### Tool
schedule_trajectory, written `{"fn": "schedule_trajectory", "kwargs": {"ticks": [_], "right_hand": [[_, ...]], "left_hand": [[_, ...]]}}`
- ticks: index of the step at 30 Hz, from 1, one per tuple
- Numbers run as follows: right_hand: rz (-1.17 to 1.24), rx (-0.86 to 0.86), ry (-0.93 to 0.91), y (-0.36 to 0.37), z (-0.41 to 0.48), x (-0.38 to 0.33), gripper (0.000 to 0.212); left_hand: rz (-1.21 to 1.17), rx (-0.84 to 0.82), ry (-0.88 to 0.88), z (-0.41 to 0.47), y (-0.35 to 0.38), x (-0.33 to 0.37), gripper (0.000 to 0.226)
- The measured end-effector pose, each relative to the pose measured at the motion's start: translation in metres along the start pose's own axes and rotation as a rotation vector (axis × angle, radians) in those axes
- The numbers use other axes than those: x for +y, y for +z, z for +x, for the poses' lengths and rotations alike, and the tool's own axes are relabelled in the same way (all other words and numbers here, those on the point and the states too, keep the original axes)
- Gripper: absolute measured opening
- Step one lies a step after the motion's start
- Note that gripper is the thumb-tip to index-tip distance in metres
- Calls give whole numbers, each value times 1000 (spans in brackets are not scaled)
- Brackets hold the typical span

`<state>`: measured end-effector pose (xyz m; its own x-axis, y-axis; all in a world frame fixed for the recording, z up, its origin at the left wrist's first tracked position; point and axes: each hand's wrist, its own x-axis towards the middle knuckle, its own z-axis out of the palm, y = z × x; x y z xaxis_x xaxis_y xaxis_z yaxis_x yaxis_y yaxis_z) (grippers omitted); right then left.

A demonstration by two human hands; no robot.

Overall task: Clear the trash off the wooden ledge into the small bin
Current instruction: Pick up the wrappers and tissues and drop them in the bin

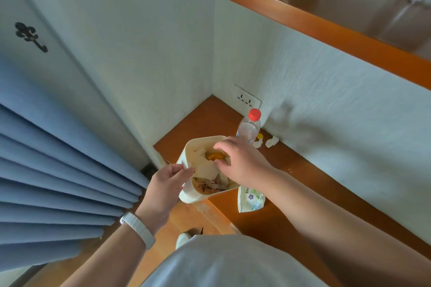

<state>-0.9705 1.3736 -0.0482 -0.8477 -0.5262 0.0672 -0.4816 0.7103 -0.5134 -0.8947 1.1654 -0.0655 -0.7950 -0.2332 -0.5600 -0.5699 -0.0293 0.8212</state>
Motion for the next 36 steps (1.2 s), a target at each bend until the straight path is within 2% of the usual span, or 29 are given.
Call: {"fn": "schedule_trajectory", "kwargs": {"ticks": [5,9,13,18,23,28,36], "right_hand": [[25,17,60,-5,-16,16,38],[3,54,253,0,-39,44,37],[-61,-71,525,27,-66,78,40],[-74,-207,717,68,-89,107,67],[-86,-305,667,93,-91,120,86],[-137,-310,606,105,-99,130,70],[-32,-311,580,96,-108,142,64]], "left_hand": [[9,-4,-7,5,-2,1,20],[19,-4,-9,12,-2,1,23],[28,-13,-21,15,3,0,23],[65,9,-34,11,9,-2,19],[107,55,-25,0,10,-2,17],[101,90,-28,-11,11,1,14],[25,143,-31,-22,35,-8,18]]}}
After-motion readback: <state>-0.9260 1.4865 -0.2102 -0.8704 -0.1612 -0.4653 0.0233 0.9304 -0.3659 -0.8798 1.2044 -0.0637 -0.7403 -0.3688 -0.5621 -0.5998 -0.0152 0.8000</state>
